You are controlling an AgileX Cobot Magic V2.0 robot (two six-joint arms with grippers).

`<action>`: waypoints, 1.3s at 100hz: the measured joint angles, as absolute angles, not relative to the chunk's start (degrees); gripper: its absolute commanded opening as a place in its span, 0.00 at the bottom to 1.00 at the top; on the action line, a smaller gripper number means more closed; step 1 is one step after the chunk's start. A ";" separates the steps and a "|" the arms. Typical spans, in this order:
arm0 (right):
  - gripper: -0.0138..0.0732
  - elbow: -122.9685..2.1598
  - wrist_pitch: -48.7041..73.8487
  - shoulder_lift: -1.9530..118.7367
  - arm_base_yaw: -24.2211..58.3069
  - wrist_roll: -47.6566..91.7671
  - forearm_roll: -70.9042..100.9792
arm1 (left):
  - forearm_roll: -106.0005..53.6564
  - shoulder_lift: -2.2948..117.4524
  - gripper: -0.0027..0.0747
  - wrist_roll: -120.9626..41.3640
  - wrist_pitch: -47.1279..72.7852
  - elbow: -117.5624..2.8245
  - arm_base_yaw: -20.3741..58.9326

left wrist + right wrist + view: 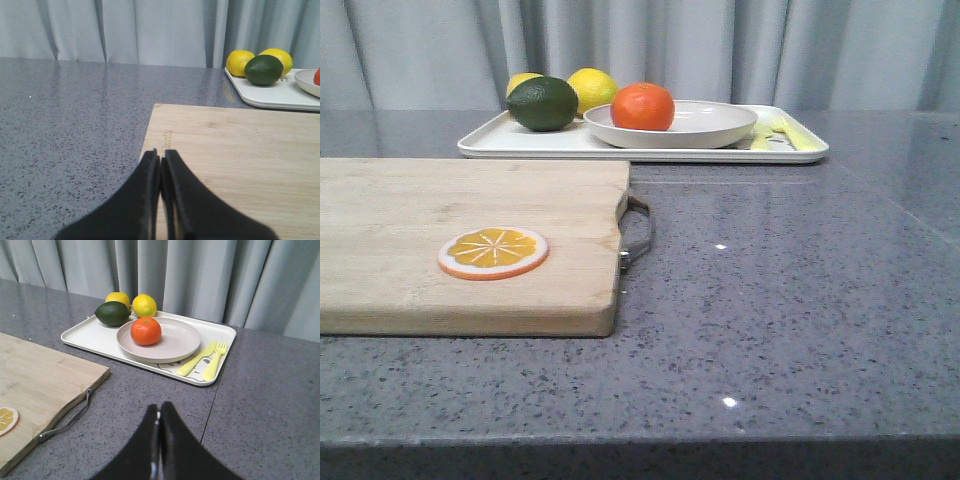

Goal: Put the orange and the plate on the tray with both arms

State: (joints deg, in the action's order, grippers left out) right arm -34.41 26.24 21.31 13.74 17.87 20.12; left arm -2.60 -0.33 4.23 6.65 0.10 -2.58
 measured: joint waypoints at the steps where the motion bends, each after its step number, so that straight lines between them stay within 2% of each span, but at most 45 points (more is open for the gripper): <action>1: 0.08 -34.41 26.24 21.31 13.74 17.87 20.12 | -2.60 -0.33 0.01 4.23 6.65 0.10 -2.58; 51: 0.08 -34.28 26.13 21.31 13.74 17.87 20.12 | -2.60 -0.33 0.01 4.23 6.65 0.10 -2.58; 64: 0.08 -32.58 21.94 21.31 13.74 16.84 17.29 | -2.60 -0.33 0.01 4.23 6.65 0.10 -2.58; 91: 0.08 -23.14 8.46 16.86 12.13 -0.45 1.15 | -2.60 -0.33 0.01 4.23 6.76 0.10 -2.58; 130: 0.08 -8.18 5.33 5.50 3.22 -3.31 -1.39 | -2.60 -0.33 0.01 4.23 6.76 0.10 -2.58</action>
State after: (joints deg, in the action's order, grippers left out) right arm -8.18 5.33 5.50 3.22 -3.31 -1.39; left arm -2.60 -0.33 4.23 6.76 0.10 -2.58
